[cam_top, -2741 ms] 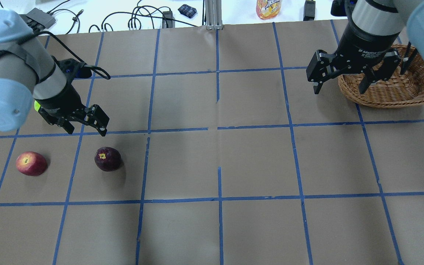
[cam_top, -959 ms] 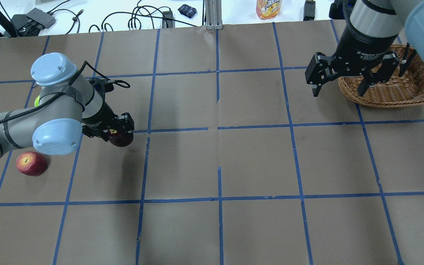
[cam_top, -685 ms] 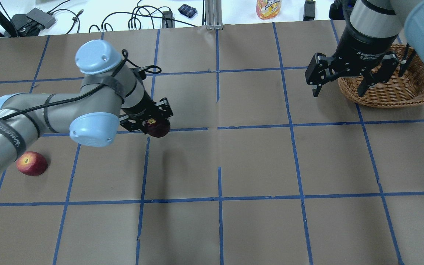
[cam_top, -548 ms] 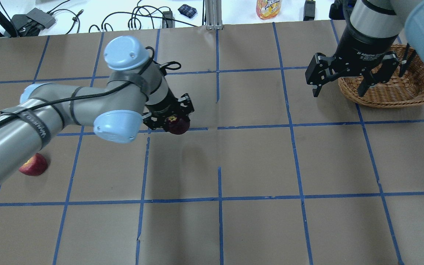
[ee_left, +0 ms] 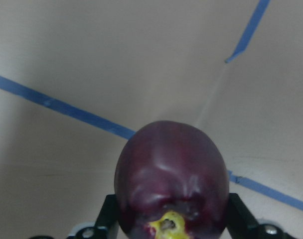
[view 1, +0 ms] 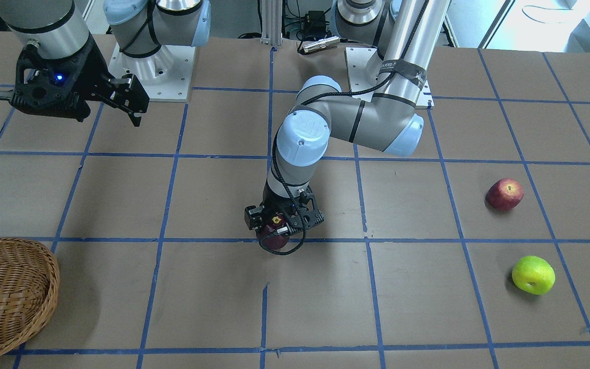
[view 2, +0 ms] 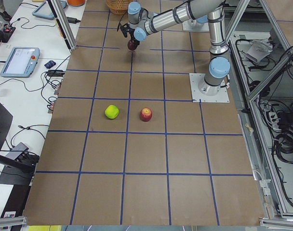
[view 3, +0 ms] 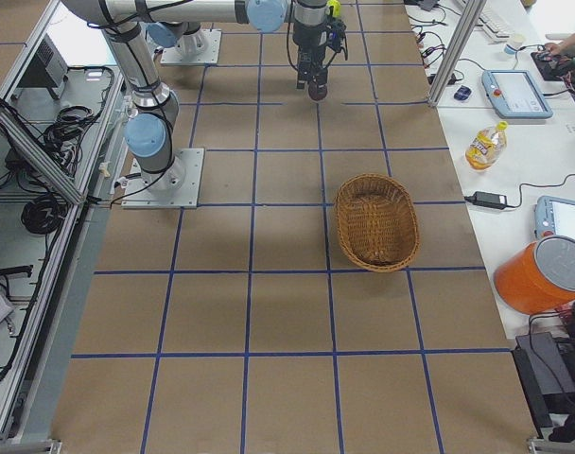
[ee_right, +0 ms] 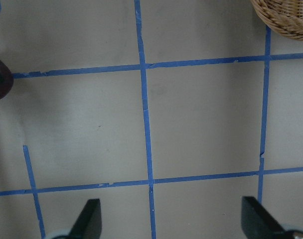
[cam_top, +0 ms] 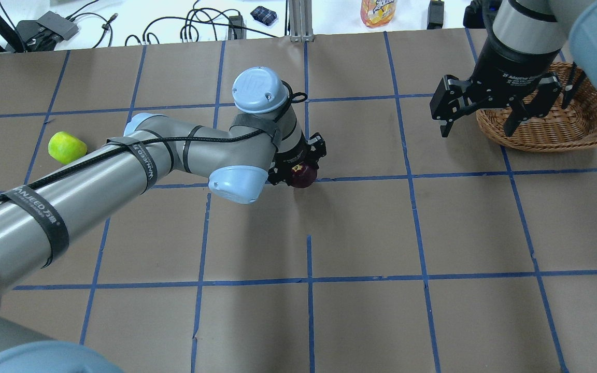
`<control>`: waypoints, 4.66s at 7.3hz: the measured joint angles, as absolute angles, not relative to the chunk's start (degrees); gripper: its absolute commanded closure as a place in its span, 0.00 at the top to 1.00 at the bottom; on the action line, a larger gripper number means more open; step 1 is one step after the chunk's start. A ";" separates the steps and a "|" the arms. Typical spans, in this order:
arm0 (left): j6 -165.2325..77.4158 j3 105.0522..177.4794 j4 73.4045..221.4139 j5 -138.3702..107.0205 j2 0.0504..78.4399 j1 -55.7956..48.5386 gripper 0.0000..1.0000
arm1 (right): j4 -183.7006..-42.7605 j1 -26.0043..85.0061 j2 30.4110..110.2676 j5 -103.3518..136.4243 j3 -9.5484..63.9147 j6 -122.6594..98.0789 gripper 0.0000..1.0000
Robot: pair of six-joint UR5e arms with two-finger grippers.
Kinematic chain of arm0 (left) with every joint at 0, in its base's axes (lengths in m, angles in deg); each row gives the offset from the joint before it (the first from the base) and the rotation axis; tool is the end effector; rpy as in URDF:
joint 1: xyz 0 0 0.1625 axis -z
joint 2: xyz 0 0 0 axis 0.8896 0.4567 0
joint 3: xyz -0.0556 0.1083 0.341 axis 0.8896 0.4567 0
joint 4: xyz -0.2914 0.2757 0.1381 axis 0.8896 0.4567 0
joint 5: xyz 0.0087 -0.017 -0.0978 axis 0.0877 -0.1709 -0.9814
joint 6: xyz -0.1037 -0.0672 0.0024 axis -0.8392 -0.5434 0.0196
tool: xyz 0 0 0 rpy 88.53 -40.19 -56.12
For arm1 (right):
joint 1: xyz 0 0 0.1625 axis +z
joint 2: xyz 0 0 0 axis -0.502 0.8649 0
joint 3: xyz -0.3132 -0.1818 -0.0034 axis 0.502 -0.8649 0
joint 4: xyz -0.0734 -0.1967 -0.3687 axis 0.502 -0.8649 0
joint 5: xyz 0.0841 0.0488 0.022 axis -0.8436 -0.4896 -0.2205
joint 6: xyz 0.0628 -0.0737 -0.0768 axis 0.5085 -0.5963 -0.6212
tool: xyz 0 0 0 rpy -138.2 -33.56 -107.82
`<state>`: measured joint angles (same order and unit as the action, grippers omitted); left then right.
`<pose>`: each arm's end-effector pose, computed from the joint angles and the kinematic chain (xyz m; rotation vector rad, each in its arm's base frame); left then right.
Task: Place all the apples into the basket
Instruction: 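Carry the purple apple toward the table center and release it, then grasp the red apple with the left gripper while the right grasps the purple apple, then carry the purple apple to the basket while the left carries the red apple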
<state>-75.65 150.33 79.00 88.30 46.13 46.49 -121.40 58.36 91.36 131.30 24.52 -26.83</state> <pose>-0.3385 -0.5133 0.1347 0.6896 -2.8967 0.0160 0.1167 -0.4905 0.3978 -0.0923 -3.1071 -0.1219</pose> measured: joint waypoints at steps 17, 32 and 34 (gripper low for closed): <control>20.04 165.87 88.70 108.70 31.72 -10.08 1.00 | -149.08 77.51 69.60 123.23 27.89 -5.13 1.00; -10.80 158.70 96.31 101.20 31.43 5.43 0.38 | -152.49 74.01 63.00 119.10 20.43 -5.63 0.00; -30.48 156.92 97.60 97.68 31.81 15.84 0.38 | -144.82 64.66 64.33 120.20 16.03 -11.89 0.00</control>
